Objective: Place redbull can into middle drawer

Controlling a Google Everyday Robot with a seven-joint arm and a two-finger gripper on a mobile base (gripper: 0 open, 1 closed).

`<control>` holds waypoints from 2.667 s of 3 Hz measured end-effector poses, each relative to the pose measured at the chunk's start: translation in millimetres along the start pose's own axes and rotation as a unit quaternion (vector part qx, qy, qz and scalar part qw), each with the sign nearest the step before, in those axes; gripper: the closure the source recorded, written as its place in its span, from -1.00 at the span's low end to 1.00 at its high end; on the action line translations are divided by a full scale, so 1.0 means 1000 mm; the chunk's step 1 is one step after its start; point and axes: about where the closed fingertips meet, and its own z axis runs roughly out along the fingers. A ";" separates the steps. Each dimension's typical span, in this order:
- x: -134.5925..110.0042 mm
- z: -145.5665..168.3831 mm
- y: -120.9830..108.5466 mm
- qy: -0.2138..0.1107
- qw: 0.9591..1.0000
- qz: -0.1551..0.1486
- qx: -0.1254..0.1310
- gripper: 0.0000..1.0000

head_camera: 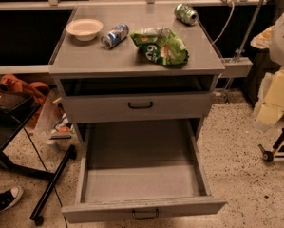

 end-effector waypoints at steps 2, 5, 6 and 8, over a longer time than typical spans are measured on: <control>-0.009 -0.003 -0.010 -0.001 1.000 0.018 0.008 -1.00; -0.087 0.006 -0.050 -0.061 0.987 0.145 0.029 -1.00; -0.126 0.012 -0.064 -0.109 0.978 0.179 0.020 -1.00; -0.162 0.012 -0.086 -0.149 0.968 0.202 0.017 -1.00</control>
Offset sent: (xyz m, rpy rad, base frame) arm 0.0251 0.0111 0.0121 0.0196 -0.0014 -0.0908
